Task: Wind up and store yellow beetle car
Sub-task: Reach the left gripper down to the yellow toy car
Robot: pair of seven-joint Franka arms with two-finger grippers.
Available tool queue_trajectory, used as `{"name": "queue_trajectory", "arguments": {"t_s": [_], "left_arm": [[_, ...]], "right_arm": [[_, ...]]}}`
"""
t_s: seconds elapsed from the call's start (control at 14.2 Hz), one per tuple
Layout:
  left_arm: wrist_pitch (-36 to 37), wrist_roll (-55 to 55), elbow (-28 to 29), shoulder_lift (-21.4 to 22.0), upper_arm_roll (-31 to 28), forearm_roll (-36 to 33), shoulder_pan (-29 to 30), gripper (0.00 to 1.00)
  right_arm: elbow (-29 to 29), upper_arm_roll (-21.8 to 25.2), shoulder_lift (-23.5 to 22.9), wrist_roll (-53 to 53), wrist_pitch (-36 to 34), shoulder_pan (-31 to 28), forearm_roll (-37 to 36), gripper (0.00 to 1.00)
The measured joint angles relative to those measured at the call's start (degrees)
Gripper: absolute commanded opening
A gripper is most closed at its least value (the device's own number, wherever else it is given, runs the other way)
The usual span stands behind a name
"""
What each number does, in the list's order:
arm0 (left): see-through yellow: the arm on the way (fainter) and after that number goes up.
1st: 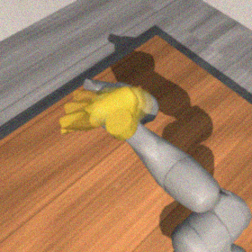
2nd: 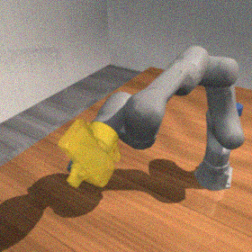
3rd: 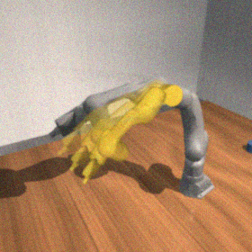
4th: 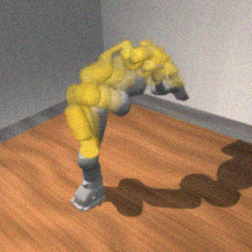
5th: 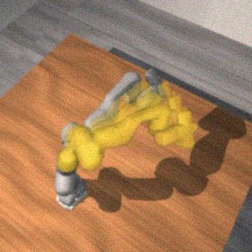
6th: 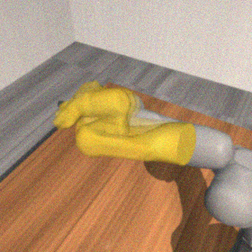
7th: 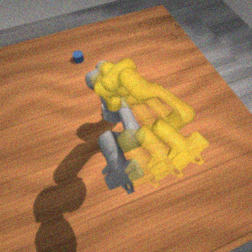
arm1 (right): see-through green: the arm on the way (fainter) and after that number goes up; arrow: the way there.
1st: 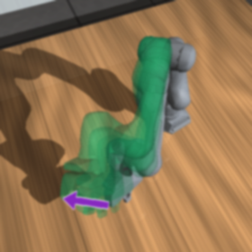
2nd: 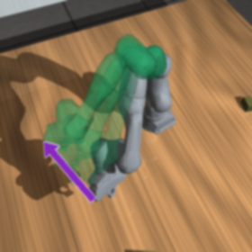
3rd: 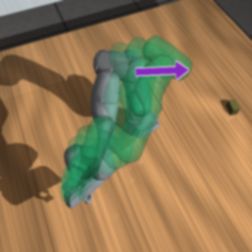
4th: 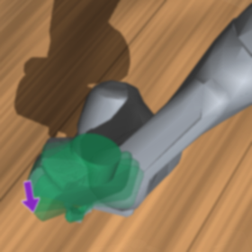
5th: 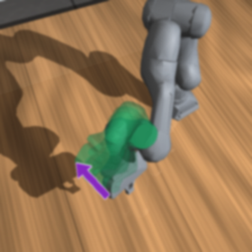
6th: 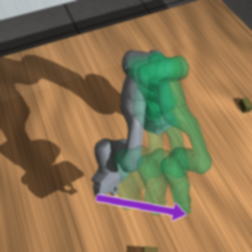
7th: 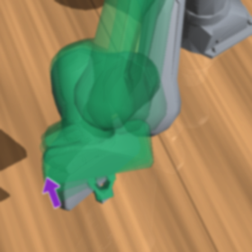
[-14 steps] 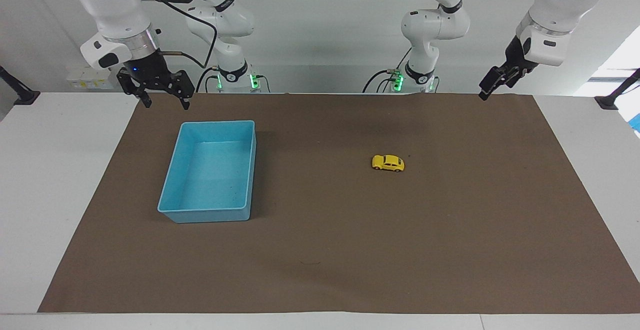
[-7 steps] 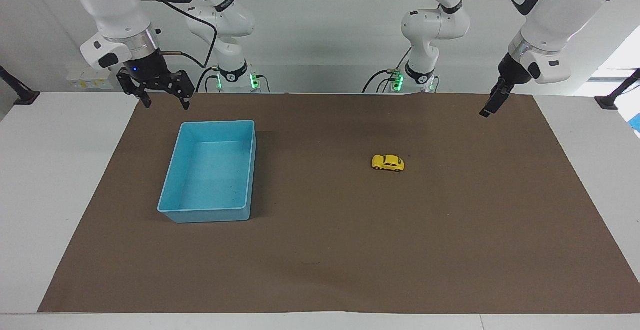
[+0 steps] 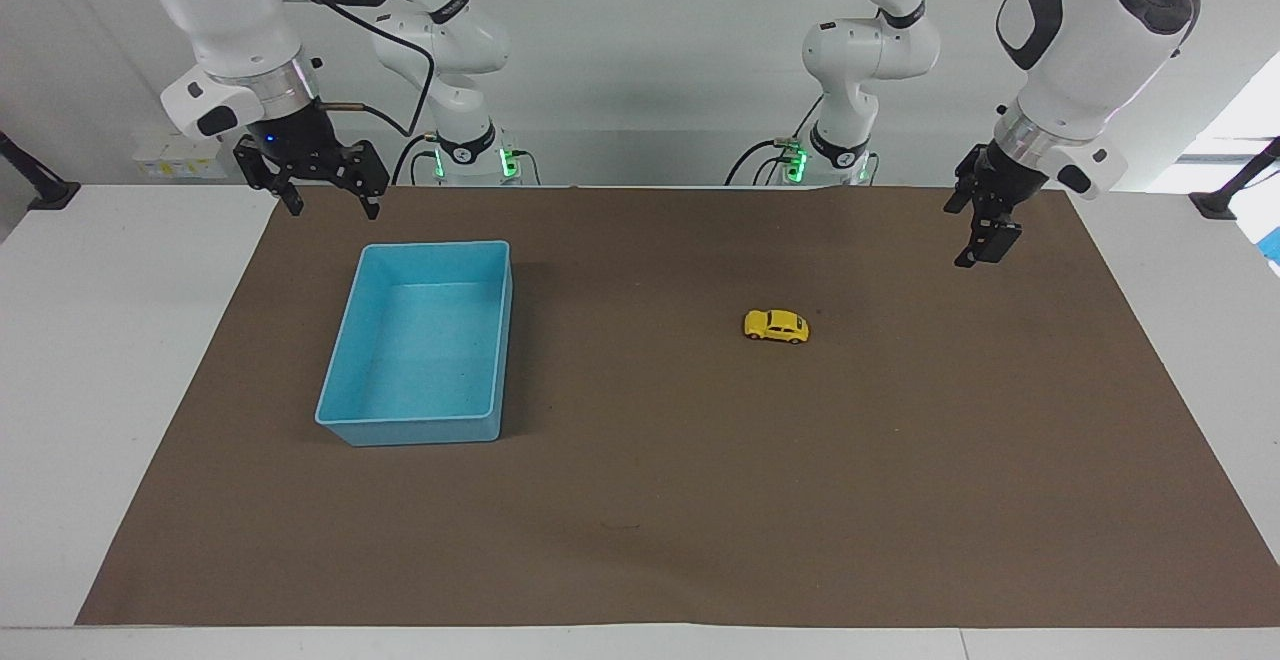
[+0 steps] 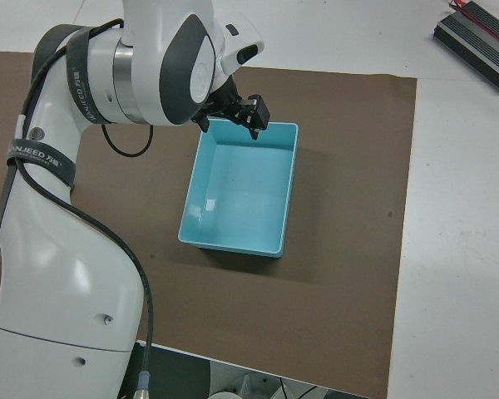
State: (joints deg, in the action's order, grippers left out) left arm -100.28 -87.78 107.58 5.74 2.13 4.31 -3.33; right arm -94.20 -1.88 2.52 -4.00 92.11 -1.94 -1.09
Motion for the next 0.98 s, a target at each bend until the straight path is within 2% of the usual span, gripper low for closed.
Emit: {"name": "queue_trajectory", "arguments": {"t_s": [0.63,0.77,0.98], "left_arm": [[-14.76,-19.52,10.66,-2.1,0.27,0.29,-10.8,1.0],[-16.67,-21.7,12.13,-4.32,0.32,0.3,-14.03,1.0],[-25.11,-25.22,15.3,-8.7,0.43,0.3,-19.28,1.0]], "right_arm": [[0.0,0.0,0.0,0.0,0.0,0.0,0.0,1.0],[0.0,0.0,0.0,0.0,0.0,0.0,0.0,1.0],[0.0,0.0,0.0,0.0,0.0,0.0,0.0,1.0]]}}
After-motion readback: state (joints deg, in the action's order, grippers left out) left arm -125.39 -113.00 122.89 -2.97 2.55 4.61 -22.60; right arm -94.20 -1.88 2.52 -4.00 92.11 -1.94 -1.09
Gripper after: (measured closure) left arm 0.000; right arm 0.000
